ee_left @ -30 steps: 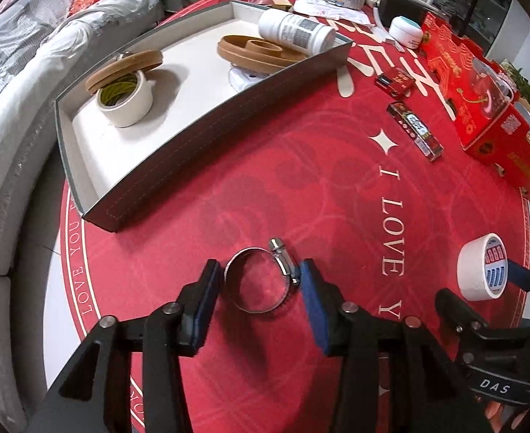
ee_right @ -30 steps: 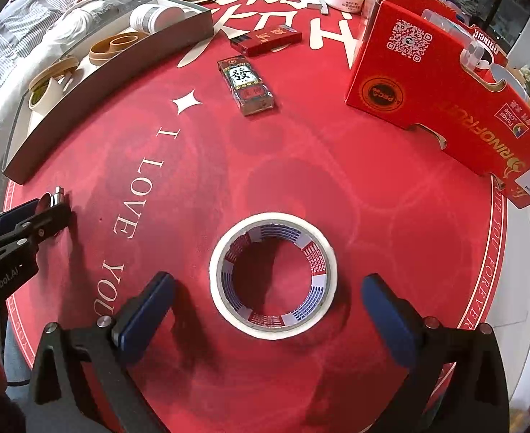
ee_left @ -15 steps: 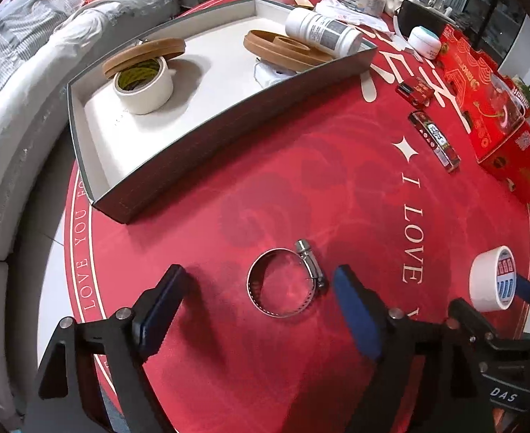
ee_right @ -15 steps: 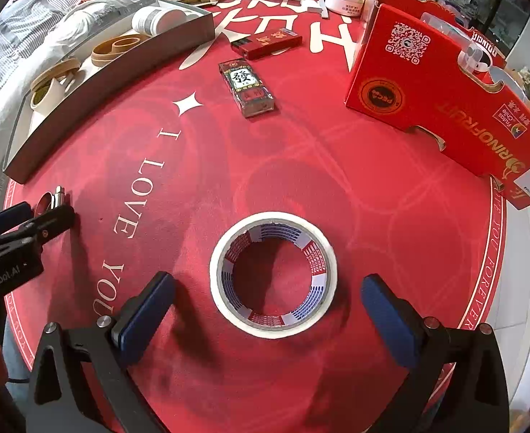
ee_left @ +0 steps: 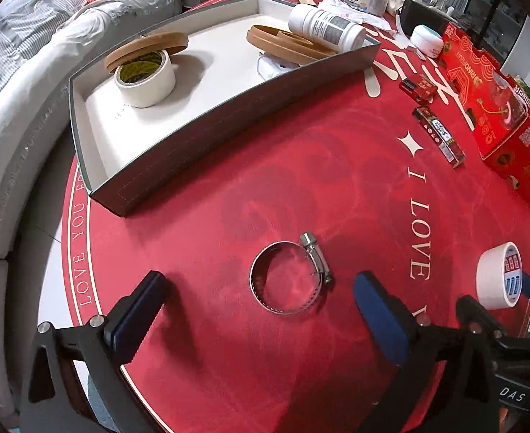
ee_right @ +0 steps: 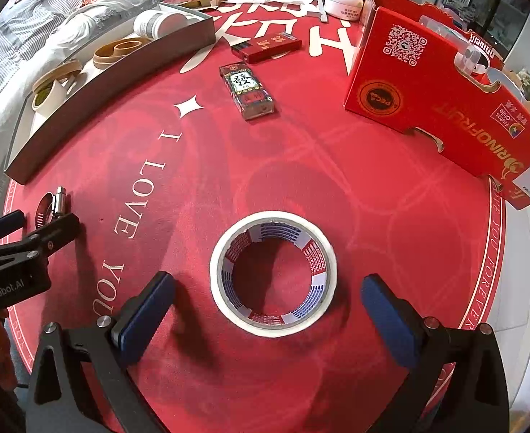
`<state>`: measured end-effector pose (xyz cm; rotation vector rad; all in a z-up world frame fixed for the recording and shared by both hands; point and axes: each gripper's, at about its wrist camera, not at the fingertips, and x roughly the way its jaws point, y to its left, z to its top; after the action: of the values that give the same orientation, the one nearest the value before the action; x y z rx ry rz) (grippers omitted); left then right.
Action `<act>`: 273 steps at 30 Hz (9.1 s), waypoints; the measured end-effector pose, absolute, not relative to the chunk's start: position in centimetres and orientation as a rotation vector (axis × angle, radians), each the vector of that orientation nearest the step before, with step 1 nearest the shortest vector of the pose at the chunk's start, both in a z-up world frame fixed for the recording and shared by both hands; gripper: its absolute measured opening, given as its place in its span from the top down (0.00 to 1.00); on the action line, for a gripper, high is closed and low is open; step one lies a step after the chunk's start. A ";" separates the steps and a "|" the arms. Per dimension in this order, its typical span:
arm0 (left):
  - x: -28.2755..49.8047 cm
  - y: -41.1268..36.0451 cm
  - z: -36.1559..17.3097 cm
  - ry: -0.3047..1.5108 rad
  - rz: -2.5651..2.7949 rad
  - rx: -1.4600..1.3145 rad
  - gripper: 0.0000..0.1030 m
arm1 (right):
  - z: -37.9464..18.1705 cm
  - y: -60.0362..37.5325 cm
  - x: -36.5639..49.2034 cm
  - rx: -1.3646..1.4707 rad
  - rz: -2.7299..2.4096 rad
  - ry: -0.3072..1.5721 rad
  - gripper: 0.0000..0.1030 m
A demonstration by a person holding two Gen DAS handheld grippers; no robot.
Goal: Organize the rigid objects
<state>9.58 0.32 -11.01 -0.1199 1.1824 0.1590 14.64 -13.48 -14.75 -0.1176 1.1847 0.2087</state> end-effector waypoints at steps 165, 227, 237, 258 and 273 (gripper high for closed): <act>23.4 13.0 -3.0 0.989 0.301 -0.148 0.63 | -4.3 6.0 32.6 -0.029 0.502 1.104 0.48; 10.3 -0.8 -7.8 1.101 0.157 -0.053 0.03 | -11.1 -13.2 20.7 0.027 0.200 1.149 0.02; 10.0 1.4 -7.4 1.109 0.162 -0.087 0.02 | -11.2 -6.7 27.2 -0.151 0.308 1.145 0.02; 8.4 5.1 -8.6 1.145 0.205 -0.183 0.02 | -11.1 -5.4 28.9 -0.221 0.312 1.069 0.10; 9.4 4.2 -9.6 1.189 0.169 -0.192 0.02 | -14.4 -6.0 35.8 -0.221 0.334 1.164 0.44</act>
<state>9.44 4.23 -9.57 -0.1924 1.1895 0.1691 35.81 -5.96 -14.41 -0.2207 1.1643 0.3337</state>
